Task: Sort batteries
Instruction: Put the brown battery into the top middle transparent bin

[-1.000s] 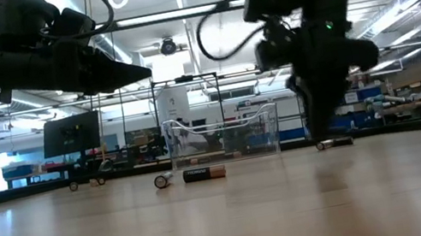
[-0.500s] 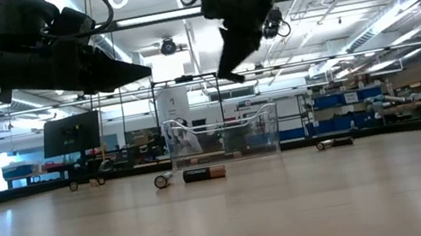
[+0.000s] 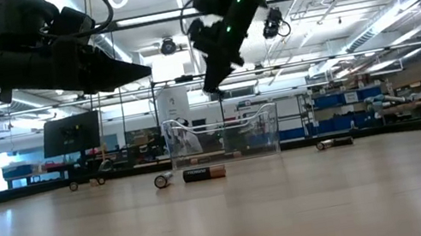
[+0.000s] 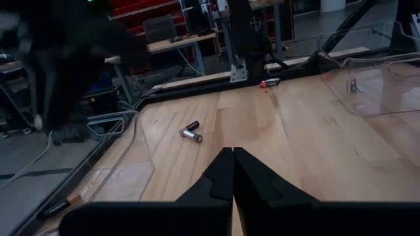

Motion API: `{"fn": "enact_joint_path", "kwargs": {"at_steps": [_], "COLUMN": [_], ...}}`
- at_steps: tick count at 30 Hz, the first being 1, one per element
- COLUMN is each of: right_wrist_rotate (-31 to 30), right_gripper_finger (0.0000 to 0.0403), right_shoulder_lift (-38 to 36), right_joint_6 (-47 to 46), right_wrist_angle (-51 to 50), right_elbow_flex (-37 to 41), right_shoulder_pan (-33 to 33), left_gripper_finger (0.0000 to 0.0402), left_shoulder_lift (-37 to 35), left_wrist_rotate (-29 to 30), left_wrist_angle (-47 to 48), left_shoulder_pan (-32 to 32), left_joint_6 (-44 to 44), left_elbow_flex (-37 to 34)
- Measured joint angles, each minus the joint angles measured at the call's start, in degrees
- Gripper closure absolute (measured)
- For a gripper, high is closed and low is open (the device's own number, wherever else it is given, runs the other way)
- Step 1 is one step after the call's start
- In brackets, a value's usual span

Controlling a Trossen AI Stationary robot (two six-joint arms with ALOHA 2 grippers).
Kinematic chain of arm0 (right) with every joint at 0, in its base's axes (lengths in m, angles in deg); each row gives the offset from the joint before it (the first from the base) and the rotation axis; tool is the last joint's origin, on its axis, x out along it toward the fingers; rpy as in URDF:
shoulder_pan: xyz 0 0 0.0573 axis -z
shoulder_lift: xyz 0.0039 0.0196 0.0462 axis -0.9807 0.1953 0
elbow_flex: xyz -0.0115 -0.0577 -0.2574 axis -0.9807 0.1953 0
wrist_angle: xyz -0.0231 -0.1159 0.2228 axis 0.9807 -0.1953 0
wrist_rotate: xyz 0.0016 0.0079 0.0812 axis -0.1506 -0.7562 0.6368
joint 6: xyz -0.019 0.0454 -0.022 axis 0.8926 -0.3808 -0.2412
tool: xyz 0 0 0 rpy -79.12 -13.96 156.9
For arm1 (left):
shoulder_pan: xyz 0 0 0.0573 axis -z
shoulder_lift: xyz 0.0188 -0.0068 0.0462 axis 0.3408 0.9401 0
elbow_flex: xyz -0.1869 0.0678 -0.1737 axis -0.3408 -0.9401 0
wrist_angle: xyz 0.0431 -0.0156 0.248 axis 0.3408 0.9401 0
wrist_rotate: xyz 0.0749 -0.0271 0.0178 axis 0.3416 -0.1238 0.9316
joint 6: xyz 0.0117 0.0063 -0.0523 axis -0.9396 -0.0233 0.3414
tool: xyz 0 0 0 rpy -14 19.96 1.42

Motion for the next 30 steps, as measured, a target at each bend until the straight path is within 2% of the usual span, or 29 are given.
{"fn": "enact_joint_path", "kwargs": {"at_steps": [5, 11, 18, 30], "right_wrist_rotate": [3.5, 3.9, 4.0, 4.0], "right_gripper_finger": [0.0347, 0.0347, 0.0347, 0.0347], "right_shoulder_lift": [8.6, 16.5, 20.8, 20.7], "right_joint_6": [-1.2, -3.1, -5.8, -13.1], "right_wrist_angle": [-5.8, -13.7, -16.5, -16.7], "right_elbow_flex": [-9.4, -16.5, -17.6, -16.2], "right_shoulder_pan": [3.4, 5.1, 7.1, 9.8], "left_gripper_finger": [0.0388, 0.0388, 0.0388, 0.0388], "left_shoulder_lift": [0.0, 0.0, 0.0, 0.0], "left_wrist_rotate": [0.0, -0.1, -0.1, -0.2], "left_wrist_angle": [0.0, 0.0, 0.1, 0.1], "left_shoulder_pan": [0.0, 0.0, 0.0, 0.0], "left_joint_6": [0.0, -0.2, -0.2, -0.2], "left_elbow_flex": [0.0, 0.0, 0.0, 0.0]}}
